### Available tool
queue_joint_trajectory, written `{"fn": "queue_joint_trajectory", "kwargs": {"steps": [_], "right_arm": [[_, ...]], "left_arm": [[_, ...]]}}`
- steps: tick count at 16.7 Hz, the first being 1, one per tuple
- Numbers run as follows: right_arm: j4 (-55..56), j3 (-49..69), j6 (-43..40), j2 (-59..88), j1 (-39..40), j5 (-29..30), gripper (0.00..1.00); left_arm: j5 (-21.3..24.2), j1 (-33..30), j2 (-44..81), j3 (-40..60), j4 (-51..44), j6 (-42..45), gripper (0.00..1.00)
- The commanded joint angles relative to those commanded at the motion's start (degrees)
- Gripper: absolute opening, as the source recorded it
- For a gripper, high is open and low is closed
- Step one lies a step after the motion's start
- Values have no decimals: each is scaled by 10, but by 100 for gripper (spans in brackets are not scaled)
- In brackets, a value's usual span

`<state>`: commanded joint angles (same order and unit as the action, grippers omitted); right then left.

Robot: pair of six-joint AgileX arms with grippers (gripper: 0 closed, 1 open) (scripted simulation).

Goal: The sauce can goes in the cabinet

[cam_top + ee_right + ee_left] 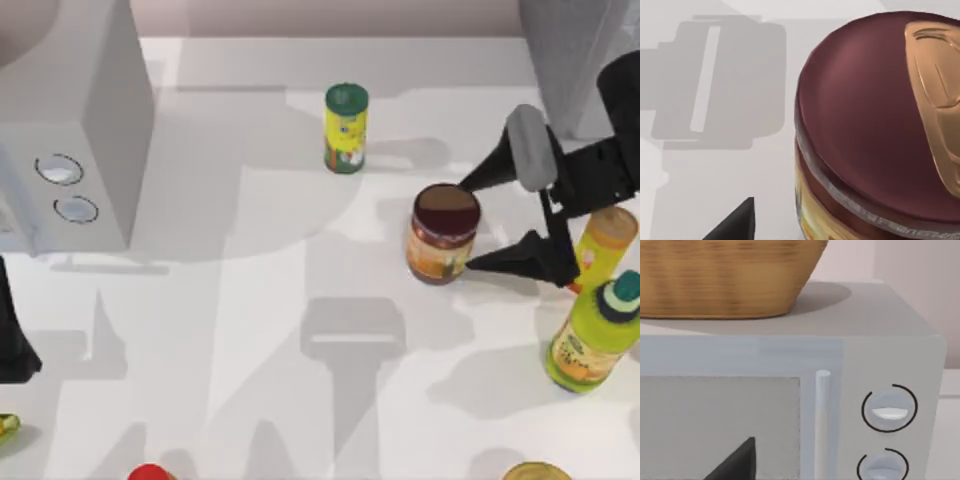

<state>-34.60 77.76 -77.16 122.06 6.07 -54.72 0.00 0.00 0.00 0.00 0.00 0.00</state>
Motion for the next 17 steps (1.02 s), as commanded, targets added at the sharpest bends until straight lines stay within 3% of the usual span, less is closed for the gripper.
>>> {"fn": "queue_joint_trajectory", "kwargs": {"steps": [7, 15, 17], "right_arm": [[132, -17, 102, 34, 62, 15, 100], [158, -31, 109, 44, 65, 16, 100], [158, -31, 109, 44, 65, 16, 85]], "left_arm": [[0, 0, 0, 0, 0, 0, 100], [0, 0, 0, 0, 0, 0, 100], [0, 0, 0, 0, 0, 0, 100]]}}
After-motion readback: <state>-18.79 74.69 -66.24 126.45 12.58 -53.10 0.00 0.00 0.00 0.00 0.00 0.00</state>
